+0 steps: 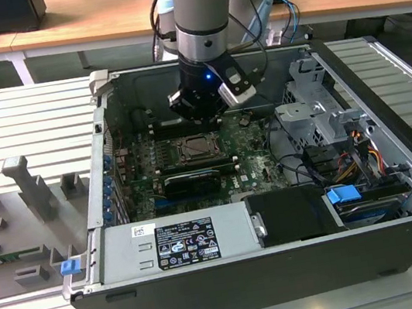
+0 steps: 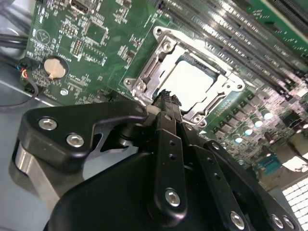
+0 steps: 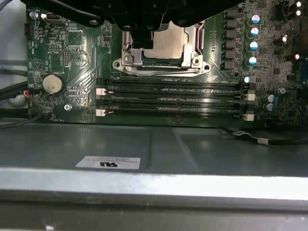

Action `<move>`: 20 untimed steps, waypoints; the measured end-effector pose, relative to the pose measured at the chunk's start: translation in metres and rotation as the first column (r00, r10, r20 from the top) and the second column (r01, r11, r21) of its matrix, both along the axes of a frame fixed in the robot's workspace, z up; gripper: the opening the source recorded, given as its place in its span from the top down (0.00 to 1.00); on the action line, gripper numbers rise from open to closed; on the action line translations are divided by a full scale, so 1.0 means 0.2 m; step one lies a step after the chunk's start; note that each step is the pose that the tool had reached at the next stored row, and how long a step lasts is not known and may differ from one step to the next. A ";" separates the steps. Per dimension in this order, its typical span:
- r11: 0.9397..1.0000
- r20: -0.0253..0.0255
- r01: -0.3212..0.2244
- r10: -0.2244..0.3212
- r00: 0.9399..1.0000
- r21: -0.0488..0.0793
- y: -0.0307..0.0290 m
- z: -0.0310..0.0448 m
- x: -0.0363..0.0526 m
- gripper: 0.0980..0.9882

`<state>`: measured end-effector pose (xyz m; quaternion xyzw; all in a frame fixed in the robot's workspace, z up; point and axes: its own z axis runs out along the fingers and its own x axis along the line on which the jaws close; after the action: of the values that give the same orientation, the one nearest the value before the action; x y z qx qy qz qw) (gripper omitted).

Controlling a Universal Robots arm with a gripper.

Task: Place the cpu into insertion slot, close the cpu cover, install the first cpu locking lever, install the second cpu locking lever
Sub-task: 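Install the second cpu locking lever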

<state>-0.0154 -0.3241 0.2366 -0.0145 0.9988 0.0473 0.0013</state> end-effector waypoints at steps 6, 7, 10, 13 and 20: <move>1.000 0.000 0.000 0.000 1.000 0.000 -0.031 0.018 0.000 0.99; 1.000 0.000 0.000 0.000 1.000 0.000 -0.033 0.019 0.000 0.99; 1.000 0.000 0.000 0.000 1.000 0.000 -0.056 0.019 0.000 0.99; 1.000 0.000 0.000 0.000 1.000 0.000 -0.080 0.019 0.000 0.99; 1.000 0.000 0.000 0.000 1.000 0.000 -0.119 0.019 0.000 0.99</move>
<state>-0.0154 -0.3479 0.2404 -0.0144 0.9988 0.0474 0.0013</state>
